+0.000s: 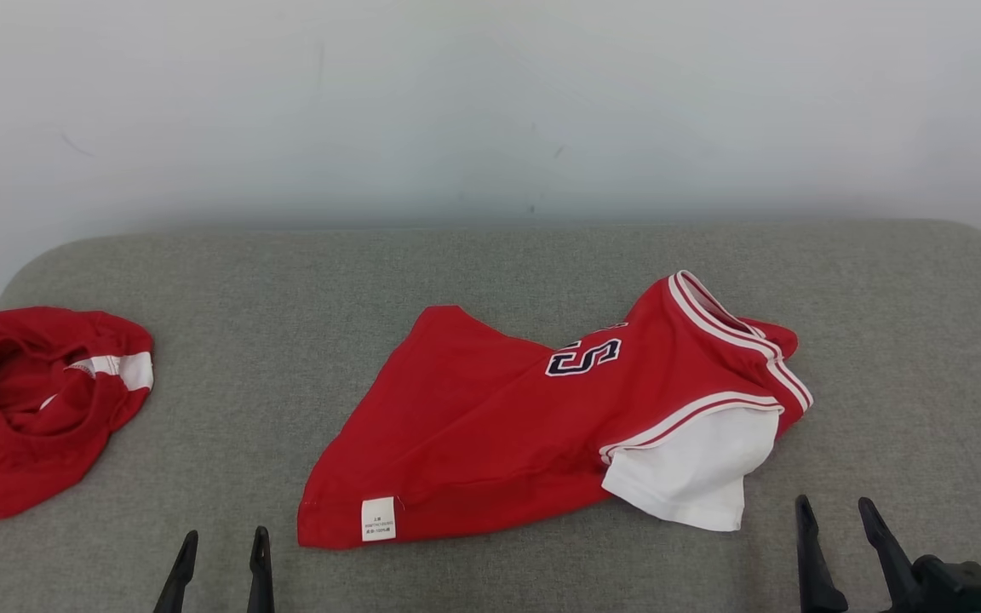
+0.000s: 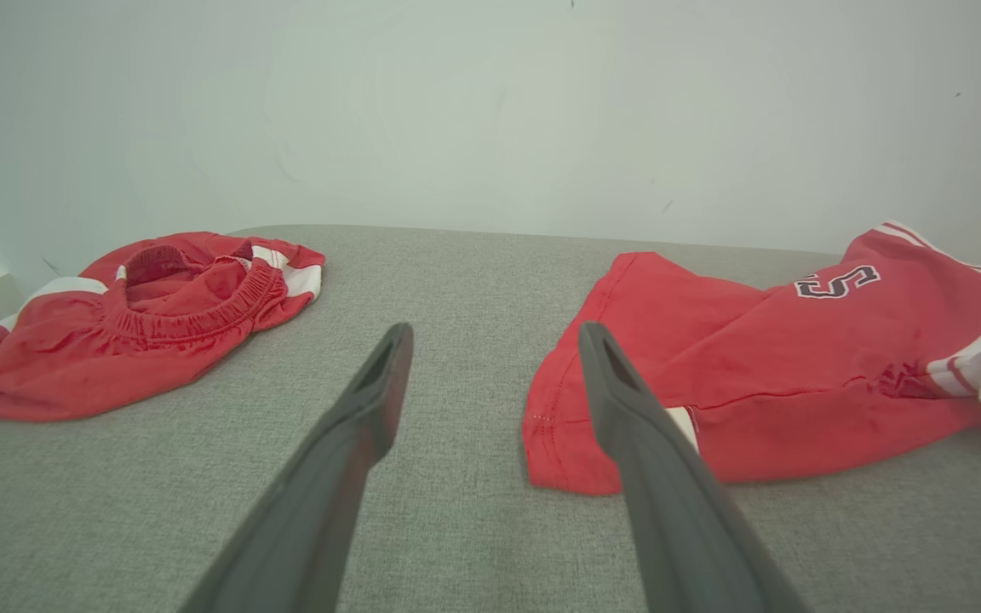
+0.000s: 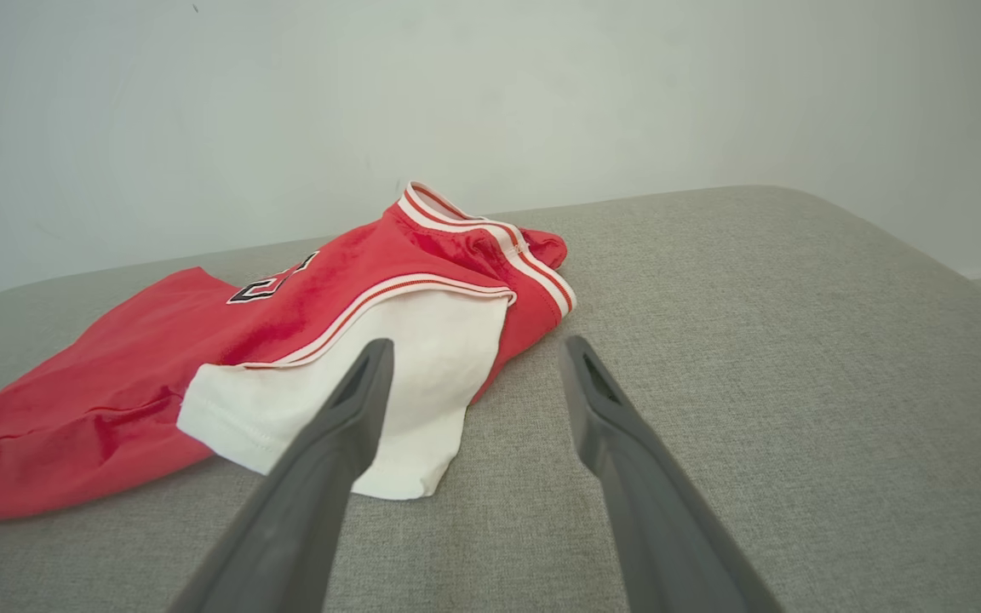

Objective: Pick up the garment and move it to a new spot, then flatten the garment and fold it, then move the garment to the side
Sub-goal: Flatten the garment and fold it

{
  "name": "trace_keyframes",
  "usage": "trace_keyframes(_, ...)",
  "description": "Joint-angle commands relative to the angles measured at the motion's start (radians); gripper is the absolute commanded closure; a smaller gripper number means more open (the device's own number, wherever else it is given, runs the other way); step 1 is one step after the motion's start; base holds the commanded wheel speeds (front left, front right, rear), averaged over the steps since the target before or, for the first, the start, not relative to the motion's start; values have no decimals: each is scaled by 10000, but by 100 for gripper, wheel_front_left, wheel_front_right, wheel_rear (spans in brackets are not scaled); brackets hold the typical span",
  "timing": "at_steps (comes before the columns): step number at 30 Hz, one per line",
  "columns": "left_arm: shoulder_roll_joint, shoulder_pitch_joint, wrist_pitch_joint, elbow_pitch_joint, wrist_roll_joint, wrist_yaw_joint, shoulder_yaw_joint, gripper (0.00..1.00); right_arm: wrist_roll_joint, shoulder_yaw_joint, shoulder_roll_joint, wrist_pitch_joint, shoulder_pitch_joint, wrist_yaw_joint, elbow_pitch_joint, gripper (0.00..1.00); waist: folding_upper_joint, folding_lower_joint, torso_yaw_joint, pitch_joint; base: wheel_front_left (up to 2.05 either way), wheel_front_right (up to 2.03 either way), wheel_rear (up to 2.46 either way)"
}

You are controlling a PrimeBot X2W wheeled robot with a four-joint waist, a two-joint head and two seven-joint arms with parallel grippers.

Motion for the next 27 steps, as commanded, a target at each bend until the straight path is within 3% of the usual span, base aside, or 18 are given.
trace_keyframes(1,1,64,-33,12,28,-55,-7,0,37,-11,20,-17,22,-19,25,0,0,0,-7,1,0,0,0)
trace_keyframes(15,25,-457,-33,748,110,-98,-207,0,307,33,29,411,-206,-19,353,0,0,0,-29,-42,0,0,0)
trace_keyframes(20,215,-1046,-33,1852,157,-128,-438,0,464,138,24,909,-528,-19,745,0,0,0,-151,57,0,0,0)
trace_keyframes(27,295,-2493,936,3458,95,-111,-723,0,327,270,24,1701,-1595,-19,1668,0,0,0,-210,669,0,0,0)
